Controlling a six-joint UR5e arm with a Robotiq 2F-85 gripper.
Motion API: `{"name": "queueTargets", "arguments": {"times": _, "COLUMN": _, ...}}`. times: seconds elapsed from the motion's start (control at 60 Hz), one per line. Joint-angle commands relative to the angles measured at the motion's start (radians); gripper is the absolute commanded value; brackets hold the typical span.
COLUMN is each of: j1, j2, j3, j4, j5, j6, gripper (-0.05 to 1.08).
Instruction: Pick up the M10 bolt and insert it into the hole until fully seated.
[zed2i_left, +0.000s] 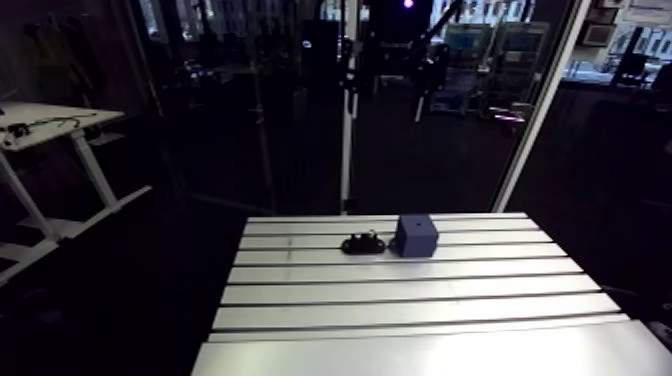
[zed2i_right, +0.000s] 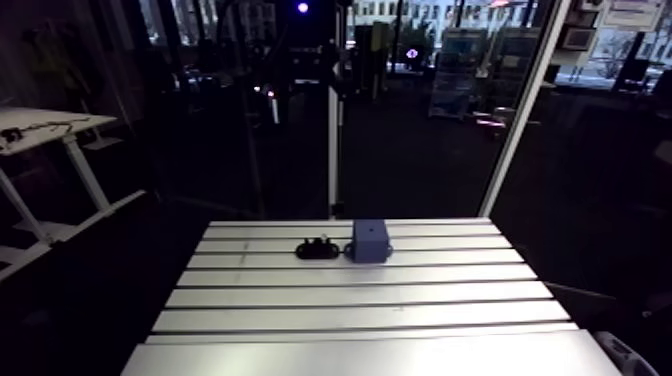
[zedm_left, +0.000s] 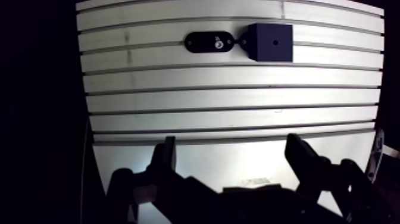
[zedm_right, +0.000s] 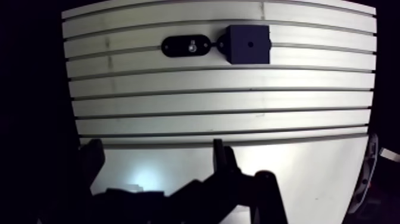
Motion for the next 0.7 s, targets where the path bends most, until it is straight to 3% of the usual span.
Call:
{"name": "queueTargets", "arguments": {"times": 0.017, "j1": 0.000, "j2": 0.000, "j3": -0.005, "j4": 0.000, "j5": 0.000, "j6": 0.000, "gripper": 0.01}}
{"name": "queueTargets", "arguments": {"times": 0.7, "j1": 0.000, "j2": 0.006, "j3": -0.003, "j4": 0.000, "j5": 0.000, "j6": -0.002, "gripper": 0.01}}
